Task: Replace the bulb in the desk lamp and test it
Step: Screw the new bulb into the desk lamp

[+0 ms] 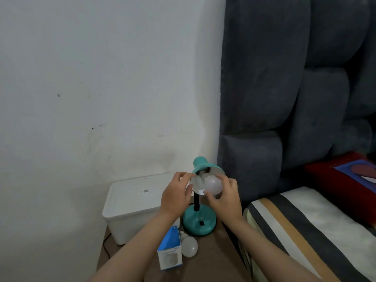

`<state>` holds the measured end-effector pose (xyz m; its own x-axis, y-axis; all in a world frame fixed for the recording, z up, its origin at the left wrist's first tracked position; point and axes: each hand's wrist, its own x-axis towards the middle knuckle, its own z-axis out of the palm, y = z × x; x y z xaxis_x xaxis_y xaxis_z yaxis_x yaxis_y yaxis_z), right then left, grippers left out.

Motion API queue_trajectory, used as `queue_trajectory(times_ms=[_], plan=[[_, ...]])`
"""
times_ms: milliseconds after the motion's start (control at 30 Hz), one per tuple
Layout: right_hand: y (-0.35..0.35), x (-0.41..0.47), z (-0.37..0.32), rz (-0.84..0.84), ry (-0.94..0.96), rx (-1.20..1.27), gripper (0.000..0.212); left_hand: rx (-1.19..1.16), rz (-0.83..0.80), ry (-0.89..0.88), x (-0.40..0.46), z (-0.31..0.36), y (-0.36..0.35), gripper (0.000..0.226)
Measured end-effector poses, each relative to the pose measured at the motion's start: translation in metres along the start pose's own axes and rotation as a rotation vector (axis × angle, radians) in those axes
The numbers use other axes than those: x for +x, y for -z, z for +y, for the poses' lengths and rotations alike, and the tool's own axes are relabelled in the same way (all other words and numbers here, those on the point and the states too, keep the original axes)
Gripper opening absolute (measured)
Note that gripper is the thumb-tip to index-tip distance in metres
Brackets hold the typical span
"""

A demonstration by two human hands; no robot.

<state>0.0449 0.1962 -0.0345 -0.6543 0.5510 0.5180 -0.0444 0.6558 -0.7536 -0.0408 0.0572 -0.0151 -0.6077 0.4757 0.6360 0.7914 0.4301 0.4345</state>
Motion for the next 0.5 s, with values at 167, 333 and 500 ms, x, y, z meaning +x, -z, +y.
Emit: queue_trajectory(times_ms=[167,333,500], plan=[[-0.016,0.005,0.001,0.081,0.035,-0.014,0.055,-0.023,0.009,-0.088,0.005,-0.005,-0.004,0.031],[-0.024,0.010,-0.002,0.129,0.071,-0.082,0.055,-0.071,-0.005,-0.083,0.011,-0.010,-0.008,0.034],[-0.024,0.011,-0.004,0.104,0.072,-0.152,0.048,-0.103,-0.002,-0.082,0.011,-0.009,-0.009,0.035]])
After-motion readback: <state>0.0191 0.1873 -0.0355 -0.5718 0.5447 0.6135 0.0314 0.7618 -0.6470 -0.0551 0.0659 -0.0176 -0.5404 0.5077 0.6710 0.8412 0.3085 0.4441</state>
